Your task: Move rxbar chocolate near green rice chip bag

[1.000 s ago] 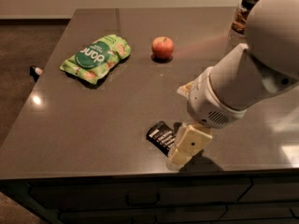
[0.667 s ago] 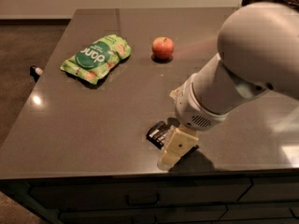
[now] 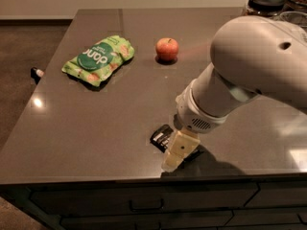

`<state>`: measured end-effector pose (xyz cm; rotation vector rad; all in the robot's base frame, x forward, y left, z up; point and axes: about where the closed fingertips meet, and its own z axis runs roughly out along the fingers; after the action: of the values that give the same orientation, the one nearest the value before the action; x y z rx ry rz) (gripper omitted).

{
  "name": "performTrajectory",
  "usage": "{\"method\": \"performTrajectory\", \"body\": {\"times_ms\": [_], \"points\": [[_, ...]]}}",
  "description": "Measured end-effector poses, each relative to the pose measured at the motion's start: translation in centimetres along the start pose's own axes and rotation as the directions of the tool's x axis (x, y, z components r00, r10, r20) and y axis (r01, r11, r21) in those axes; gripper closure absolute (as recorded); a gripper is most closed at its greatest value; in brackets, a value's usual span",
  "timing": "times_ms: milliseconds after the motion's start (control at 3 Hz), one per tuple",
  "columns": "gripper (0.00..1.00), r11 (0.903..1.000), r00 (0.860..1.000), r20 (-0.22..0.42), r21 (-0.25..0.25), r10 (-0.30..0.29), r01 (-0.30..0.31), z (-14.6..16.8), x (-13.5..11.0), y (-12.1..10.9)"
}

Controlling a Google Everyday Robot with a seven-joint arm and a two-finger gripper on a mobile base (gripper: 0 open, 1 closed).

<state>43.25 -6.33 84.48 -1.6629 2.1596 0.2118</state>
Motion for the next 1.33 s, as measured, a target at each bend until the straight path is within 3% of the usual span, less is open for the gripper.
{"method": "performTrajectory", "body": {"times_ms": [333,667,1333], "points": [[0.16,0.9997,0.999,-0.035,-0.018,0.013,-0.013,0.69,0.98,-0.19],[0.40,0.9988,0.998,-0.062,-0.038,0.028,-0.030,0.99,1.96,-0.10],[0.86,0.9988,0.998,-0.063,-0.039,0.026,-0.029,0.06,1.52,-0.18]]}}
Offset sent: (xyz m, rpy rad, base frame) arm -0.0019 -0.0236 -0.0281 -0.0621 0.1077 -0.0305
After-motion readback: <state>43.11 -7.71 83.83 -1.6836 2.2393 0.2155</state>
